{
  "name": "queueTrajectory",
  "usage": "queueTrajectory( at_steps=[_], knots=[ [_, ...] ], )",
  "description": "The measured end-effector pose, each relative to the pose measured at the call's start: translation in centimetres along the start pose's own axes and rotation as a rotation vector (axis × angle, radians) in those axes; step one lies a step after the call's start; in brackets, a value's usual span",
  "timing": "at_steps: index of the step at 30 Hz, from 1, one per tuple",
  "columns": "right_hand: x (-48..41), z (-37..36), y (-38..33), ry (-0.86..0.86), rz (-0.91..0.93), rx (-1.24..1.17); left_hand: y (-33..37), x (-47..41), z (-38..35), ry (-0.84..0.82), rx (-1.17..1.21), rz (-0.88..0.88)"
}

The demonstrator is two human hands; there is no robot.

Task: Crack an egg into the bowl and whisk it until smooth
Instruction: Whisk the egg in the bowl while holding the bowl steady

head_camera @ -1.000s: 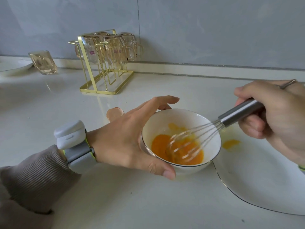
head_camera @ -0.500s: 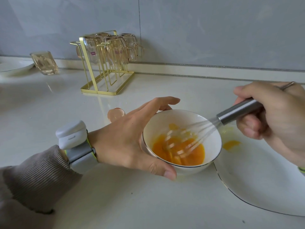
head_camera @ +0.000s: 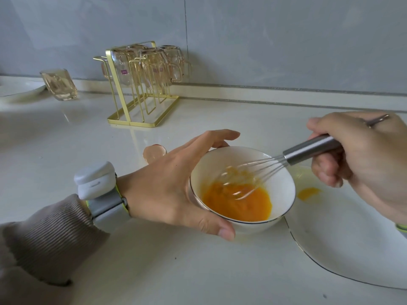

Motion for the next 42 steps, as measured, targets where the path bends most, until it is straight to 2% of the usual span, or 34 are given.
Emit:
queueTrajectory(
  at_steps=[4, 8, 11, 14, 18, 21, 24, 27, 31, 34, 38, 42],
  knots=[
    [-0.11, -0.02, 0.23, -0.014, -0.014, -0.023, 0.07, 0.00, -0.04, -0.003, -0.013, 0.005],
    [-0.12, 0.36, -0.03, 0.036, 0.039, 0.077, -0.05, 0.06, 0.01, -0.002, -0.018, 0.012],
    [-0.10, 0.25, 0.24, 0.002, 0.028, 0.008, 0.00, -0.01, -0.06, -0.002, -0.026, 0.006],
    [-0.20, 0.46, 0.09, 0.042, 0.050, 0.072, -0.06, 0.01, -0.04, 0.002, -0.015, 0.011],
    [-0.39, 0.53, 0.35, 0.011, 0.022, -0.020, 0.03, 0.00, -0.08, -0.002, -0.018, 0.010],
    [-0.60, 0.54, 0.21, 0.023, 0.037, 0.054, -0.02, 0.09, -0.02, -0.001, -0.009, 0.013],
    [-0.54, 0.42, 0.44, -0.009, 0.028, 0.005, -0.05, 0.07, -0.06, 0.000, -0.023, 0.016],
    [-0.67, 0.56, 0.14, 0.036, 0.047, 0.054, -0.07, 0.04, -0.09, 0.000, -0.024, 0.022],
    [-0.31, 0.19, 0.12, -0.030, 0.060, 0.022, -0.03, 0.00, -0.10, 0.000, -0.028, 0.025],
    [-0.20, 0.16, -0.02, 0.011, 0.085, 0.093, -0.07, 0.06, -0.05, 0.001, -0.036, 0.021],
    [-0.43, 0.43, 0.22, 0.003, 0.038, 0.019, -0.05, -0.02, -0.03, 0.004, -0.024, 0.013],
    [-0.42, 0.42, 0.04, 0.012, 0.053, 0.072, 0.01, 0.09, -0.09, -0.001, -0.013, 0.020]
  ],
)
Point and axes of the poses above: each hand's wrist, its own x-axis away from the middle knuckle, its own z-axis out of the back of the hand, y = z × x, the point moved 4 cm from there along -x, towards the middle knuckle, and after that the axes turned 9 degrees about x, right-handed, at the moved point
